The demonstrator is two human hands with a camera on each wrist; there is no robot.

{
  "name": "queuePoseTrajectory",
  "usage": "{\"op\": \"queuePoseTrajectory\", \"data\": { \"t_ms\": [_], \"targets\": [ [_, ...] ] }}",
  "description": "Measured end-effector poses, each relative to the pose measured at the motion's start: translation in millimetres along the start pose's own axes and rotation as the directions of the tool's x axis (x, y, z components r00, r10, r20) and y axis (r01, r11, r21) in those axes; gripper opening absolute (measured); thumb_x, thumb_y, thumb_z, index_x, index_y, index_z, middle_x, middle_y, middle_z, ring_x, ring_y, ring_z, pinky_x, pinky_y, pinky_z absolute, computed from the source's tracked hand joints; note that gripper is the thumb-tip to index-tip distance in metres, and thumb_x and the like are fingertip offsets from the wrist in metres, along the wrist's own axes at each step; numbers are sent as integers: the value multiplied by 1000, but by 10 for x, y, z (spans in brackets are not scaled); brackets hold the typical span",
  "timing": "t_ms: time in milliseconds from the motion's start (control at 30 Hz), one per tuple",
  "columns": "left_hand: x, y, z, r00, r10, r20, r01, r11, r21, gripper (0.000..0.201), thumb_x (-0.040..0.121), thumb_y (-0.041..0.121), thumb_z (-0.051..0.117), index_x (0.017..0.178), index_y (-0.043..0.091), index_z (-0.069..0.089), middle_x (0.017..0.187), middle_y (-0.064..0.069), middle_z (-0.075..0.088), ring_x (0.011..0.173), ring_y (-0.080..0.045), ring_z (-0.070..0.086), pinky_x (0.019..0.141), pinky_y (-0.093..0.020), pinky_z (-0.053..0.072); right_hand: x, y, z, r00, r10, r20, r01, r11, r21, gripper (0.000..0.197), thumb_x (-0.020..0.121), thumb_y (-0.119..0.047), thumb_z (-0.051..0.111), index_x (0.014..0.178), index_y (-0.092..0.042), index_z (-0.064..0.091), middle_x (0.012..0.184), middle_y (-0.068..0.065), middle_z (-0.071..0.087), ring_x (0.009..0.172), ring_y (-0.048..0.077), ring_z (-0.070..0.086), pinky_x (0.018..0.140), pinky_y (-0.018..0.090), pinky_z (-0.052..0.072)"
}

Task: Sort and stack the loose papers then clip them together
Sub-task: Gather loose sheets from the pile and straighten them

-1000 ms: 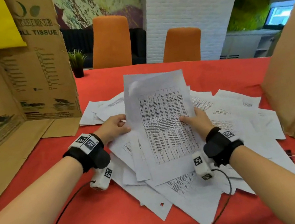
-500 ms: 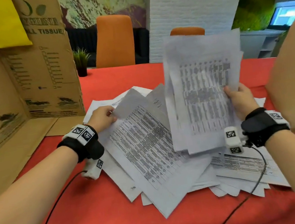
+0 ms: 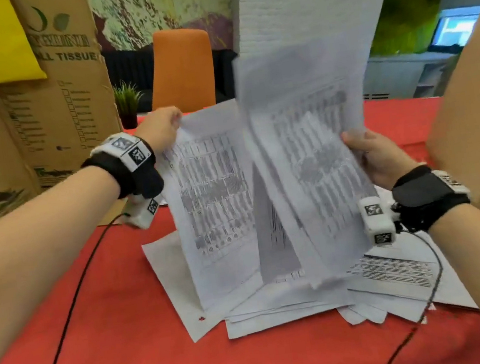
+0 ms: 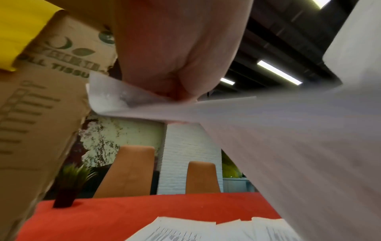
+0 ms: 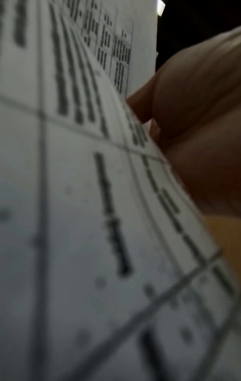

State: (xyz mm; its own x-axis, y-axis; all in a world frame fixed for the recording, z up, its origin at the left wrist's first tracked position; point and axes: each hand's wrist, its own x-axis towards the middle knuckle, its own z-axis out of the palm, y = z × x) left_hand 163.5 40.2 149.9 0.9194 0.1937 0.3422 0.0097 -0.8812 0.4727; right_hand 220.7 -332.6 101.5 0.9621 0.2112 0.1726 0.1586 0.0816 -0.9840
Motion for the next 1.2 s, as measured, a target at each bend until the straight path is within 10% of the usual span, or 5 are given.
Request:
{"op": "queuePoseTrajectory", "data": {
  "t_ms": [200, 367, 533, 700, 1200],
  "targets": [
    [-269, 409, -189, 925, -122, 361, 49, 978, 203, 55, 68, 12, 64, 122, 4, 54, 67, 3, 49, 58, -20, 44, 51, -20, 43, -70, 241, 596, 996, 21, 91, -5, 985, -170, 14, 99, -10, 49, 96, -7, 62, 85, 3, 67, 75, 15, 62, 76, 29, 49],
    [-187, 486, 215, 954, -70, 290, 179, 913, -368, 33, 101, 22, 40, 119, 0, 56, 129, -23, 57, 111, -29, 57, 101, -43, 44, -115, 418, 606, 995, 95, -39, -102, 969, -225, 21, 98, -9, 48, 113, -7, 61, 100, 9, 69, 87, 25, 66, 82, 38, 54],
    [-534, -475, 750, 715, -356, 601, 303, 933, 192, 70, 92, 65, 27, 114, 7, 59, 116, -6, 62, 106, -29, 60, 100, -36, 43, -311, 837, 67, 906, 287, -311, -372, 890, -264, 30, 92, 5, 46, 119, 18, 51, 88, 15, 51, 79, 29, 52, 66, 34, 45],
    [-859, -700, 960, 755, -351, 554, 222, 931, 288, 38, 85, 48, 62, 68, 15, 54, 71, -1, 55, 62, -15, 46, 47, -19, 29, -458, 1044, -43, 818, 406, -407, -487, 866, -115, 39, 95, 9, 44, 135, 7, 41, 122, 13, 55, 106, 36, 58, 96, 43, 48],
    [-1241, -234, 1585, 796, -482, 366, 549, 830, -100, 35, 99, 16, 37, 129, -1, 44, 137, -25, 43, 127, -40, 43, 100, -39, 38, -251, 987, 370, 833, 462, -303, -549, 756, -356, 18, 87, 2, 55, 106, 4, 57, 111, 23, 61, 86, 29, 58, 74, 40, 53]
  ]
}}
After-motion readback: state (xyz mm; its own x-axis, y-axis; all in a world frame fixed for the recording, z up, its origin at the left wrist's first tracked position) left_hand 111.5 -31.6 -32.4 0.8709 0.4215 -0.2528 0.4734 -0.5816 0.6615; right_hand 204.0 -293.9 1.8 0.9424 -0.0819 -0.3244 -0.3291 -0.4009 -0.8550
